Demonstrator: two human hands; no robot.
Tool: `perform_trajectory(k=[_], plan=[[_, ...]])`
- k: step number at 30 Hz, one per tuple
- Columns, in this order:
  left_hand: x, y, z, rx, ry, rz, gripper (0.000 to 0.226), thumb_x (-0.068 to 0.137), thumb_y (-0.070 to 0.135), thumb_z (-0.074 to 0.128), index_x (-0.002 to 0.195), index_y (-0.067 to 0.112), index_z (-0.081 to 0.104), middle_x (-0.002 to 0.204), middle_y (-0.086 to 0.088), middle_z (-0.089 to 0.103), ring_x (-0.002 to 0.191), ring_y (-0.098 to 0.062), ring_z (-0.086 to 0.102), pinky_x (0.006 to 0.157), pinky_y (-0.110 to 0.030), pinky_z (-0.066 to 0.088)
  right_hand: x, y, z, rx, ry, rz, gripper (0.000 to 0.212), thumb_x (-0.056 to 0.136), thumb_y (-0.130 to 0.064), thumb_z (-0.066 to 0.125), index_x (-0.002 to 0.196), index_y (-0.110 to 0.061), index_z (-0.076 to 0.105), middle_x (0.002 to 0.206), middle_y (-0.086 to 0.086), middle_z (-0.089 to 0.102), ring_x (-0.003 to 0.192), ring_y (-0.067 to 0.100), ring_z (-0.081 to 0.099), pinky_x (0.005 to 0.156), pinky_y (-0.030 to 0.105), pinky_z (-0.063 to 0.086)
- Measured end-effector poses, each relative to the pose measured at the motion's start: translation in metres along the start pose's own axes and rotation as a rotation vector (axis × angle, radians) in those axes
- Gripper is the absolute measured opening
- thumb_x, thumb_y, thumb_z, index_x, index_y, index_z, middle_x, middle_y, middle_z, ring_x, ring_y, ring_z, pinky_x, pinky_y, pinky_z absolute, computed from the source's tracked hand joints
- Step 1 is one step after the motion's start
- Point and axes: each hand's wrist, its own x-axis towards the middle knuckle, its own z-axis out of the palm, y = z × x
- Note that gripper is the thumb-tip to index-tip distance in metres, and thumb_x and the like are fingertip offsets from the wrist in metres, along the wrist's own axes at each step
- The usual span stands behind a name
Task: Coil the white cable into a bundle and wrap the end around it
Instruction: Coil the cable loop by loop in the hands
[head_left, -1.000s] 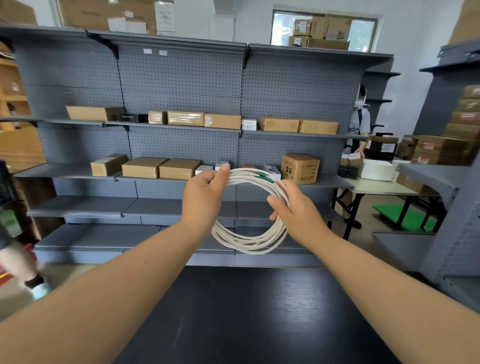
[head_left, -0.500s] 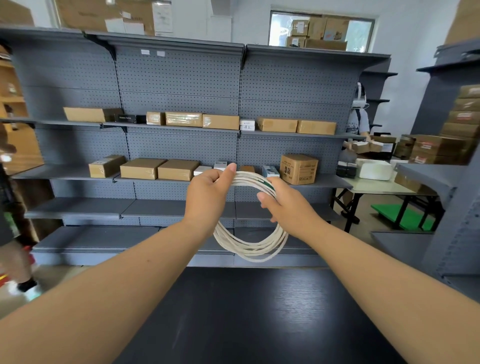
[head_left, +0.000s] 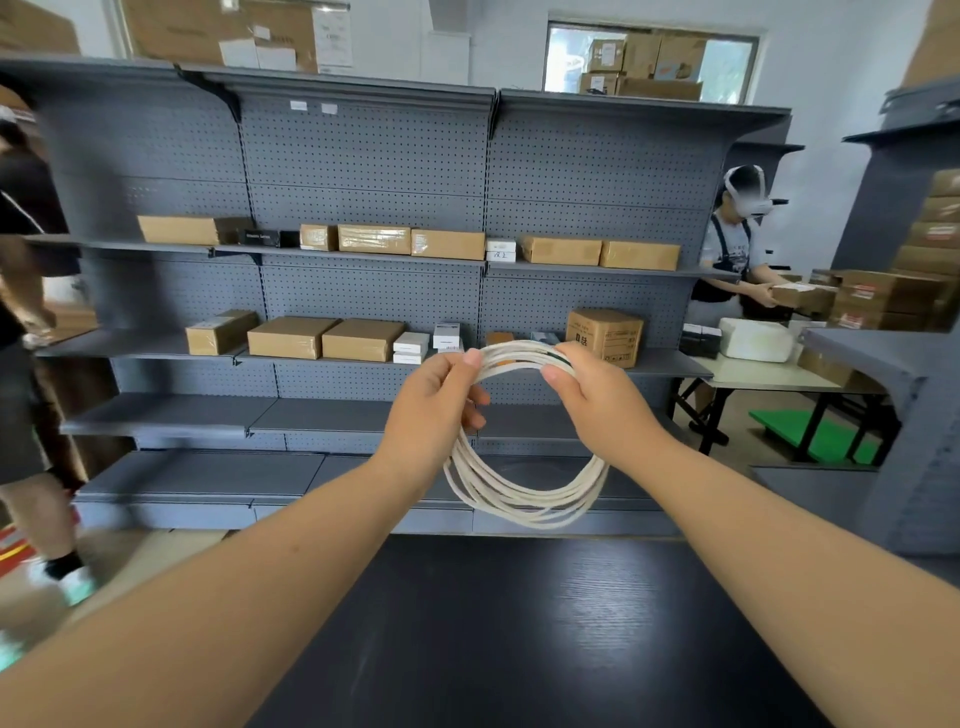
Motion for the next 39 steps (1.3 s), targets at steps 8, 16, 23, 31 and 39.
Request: perform_trajectory(k=[8,16,23,31,39], plan=[[0.004,-0.025,-0.037,0.861,-0.108,0.668,0.103,0.074,0.079,0.035,0.149,0.015,0.004,0.157,-0.005,0.008,0.145,-0.017,0.004,0.116,-0.033,0.01,0.011,0.004,-0.015,-0.067,-0.005,0.018,0.024,0.098,-0.029,0.038,0.108,-0.012,0.052,0.094,0.007,0.061,0.09,0.027,0.054,0.073,0.035,0.041],[0.008,-0.046,-0.036,1.577,-0.053,1.527,0.091,0.082,0.049,0.054,0.149,0.009,0.006,0.157,-0.014,-0.005,0.145,-0.028,0.0,0.117,-0.042,0.007,0.025,-0.003,-0.023,-0.109,-0.033,0.006,0.028,0.098,-0.031,0.039,0.114,-0.012,0.053,0.09,0.001,0.055,0.087,0.021,0.052,0.071,0.031,0.035],[0.013,-0.037,-0.021,1.539,0.192,1.538,0.052,0.098,0.015,0.027,0.147,0.003,0.014,0.155,-0.021,0.011,0.143,-0.034,0.011,0.116,-0.041,0.011,0.022,-0.02,-0.024,-0.208,-0.122,-0.056,0.024,0.097,-0.033,0.041,0.1,-0.012,0.052,0.09,0.011,0.061,0.085,0.028,0.057,0.074,0.039,0.045],[0.011,-0.037,-0.02,1.563,0.154,1.387,0.055,0.092,0.013,0.023,0.144,-0.005,0.017,0.146,-0.024,0.025,0.137,-0.036,0.025,0.114,-0.045,0.012,0.012,-0.032,-0.017,-0.35,-0.257,-0.108,0.025,0.098,-0.026,0.038,0.104,-0.005,0.05,0.097,0.017,0.061,0.089,0.033,0.058,0.07,0.037,0.043],[0.012,-0.038,-0.02,1.58,0.175,1.188,0.088,0.072,0.024,0.051,0.145,-0.003,0.011,0.15,-0.016,0.027,0.138,-0.031,0.025,0.114,-0.047,0.016,0.008,-0.041,-0.02,-0.402,-0.427,-0.101,0.033,0.098,-0.032,0.041,0.067,-0.025,0.03,0.083,0.003,0.048,0.077,0.021,0.042,0.065,0.028,0.028]])
